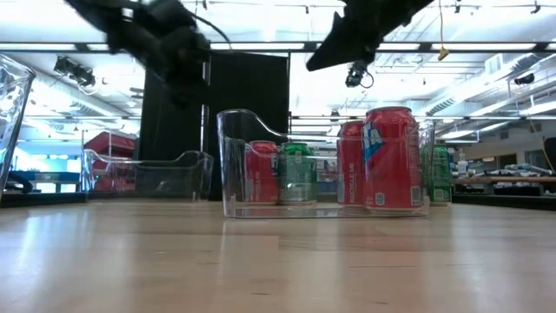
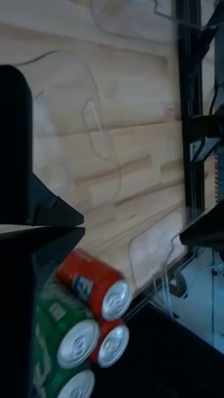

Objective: Sort soda cans
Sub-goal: Put the orange soda can into the middle transparent bin

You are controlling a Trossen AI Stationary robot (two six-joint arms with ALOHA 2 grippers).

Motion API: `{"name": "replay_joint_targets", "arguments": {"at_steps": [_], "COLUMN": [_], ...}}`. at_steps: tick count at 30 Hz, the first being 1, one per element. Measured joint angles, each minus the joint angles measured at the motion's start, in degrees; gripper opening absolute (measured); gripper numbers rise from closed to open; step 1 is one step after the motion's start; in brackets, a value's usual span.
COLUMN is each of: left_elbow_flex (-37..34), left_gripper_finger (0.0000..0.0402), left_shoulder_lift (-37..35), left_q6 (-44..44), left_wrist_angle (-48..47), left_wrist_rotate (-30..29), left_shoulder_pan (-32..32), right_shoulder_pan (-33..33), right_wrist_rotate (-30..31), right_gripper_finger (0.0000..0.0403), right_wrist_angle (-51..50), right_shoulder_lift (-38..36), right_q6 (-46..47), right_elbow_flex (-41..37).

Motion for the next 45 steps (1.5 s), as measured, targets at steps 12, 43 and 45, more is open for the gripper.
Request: {"name": "replay_joint_targets", "arguments": {"at_steps": [12,43,45], "left_elbow_flex": [23.22,28.06,28.06], "left_gripper_finger": [0.0067,0.0308,0.0308], "left_shoulder_lift": [17.92,28.81,29.62], "left_q6": [8.90,8.44,8.49], "left_wrist_angle": [-18.42,-16.92,-16.45], "left_wrist_rotate": [0.68,-12.65,-12.77], "left_shoulder_pan": [0.34,-1.15,-1.13], "right_shoulder_pan": [0.08,0.08,0.08], "right_wrist_rotate": [0.00,-0.09,-0.11], "right_gripper_finger": [0.0000,0.0000,0.0000], "right_wrist_angle": [-1.27,-2.17,-2.19], "right_shoulder_lift": [-0.86,-0.86,-0.86], "right_q6": [-1.74,-3.15,-3.15], "right_elbow_flex": [-1.62,-1.62,-1.62]}}
